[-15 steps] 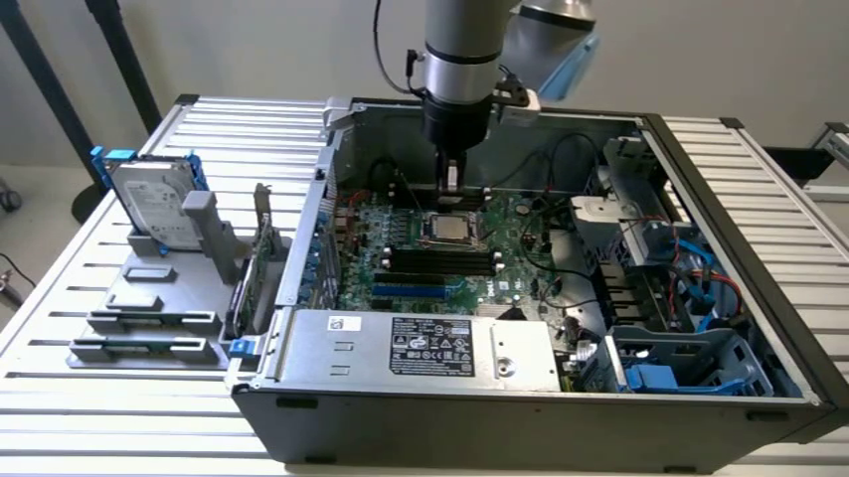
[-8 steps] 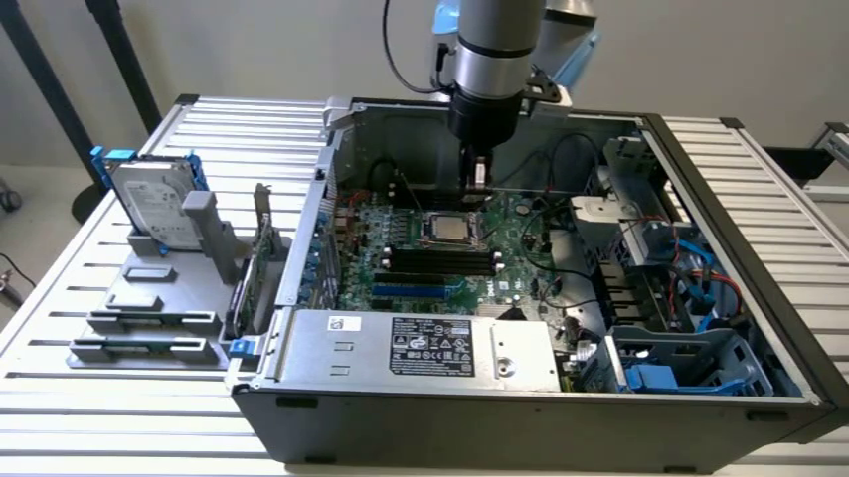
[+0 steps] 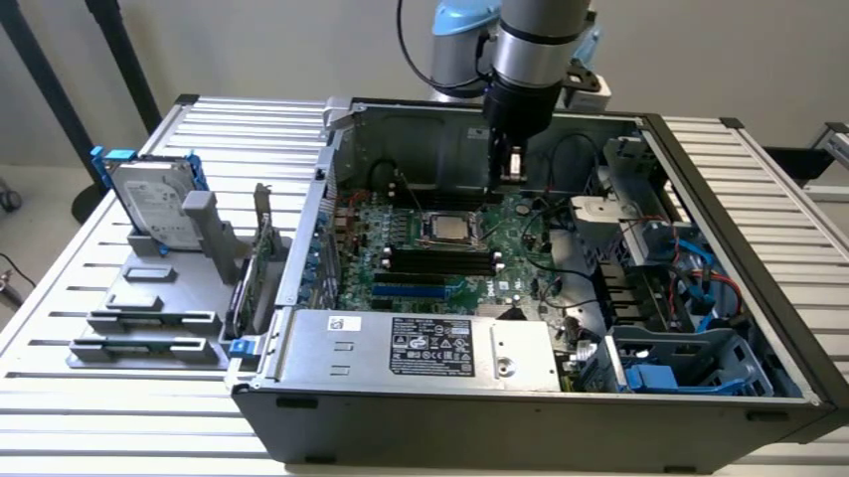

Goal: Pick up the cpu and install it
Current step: 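Close the cpu cover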

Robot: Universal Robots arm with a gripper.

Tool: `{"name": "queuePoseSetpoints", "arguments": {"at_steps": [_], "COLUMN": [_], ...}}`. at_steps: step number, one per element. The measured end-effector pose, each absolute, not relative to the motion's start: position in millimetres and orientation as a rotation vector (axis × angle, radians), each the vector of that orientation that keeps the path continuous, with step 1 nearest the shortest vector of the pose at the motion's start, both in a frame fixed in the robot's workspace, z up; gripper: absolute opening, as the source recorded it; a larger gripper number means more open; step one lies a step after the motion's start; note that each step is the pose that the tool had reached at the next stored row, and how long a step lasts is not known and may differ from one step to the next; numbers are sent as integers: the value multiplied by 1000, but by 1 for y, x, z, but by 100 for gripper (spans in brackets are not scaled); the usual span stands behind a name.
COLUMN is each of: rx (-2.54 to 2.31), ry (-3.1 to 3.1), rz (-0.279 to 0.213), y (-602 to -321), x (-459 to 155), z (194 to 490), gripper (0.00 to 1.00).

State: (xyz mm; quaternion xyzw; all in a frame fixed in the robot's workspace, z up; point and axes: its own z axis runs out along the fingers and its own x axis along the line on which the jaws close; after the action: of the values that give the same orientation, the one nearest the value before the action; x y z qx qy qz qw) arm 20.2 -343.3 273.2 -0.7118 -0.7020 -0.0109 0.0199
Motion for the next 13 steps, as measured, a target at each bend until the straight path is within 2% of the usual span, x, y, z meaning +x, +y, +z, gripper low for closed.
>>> {"name": "queuePoseSetpoints", "arguments": {"at_steps": [13], "rx": [-2197], "ry": [-2167], "rz": [-44], "y": [-345], "x": [66], "z": [271], "gripper": [11]}}
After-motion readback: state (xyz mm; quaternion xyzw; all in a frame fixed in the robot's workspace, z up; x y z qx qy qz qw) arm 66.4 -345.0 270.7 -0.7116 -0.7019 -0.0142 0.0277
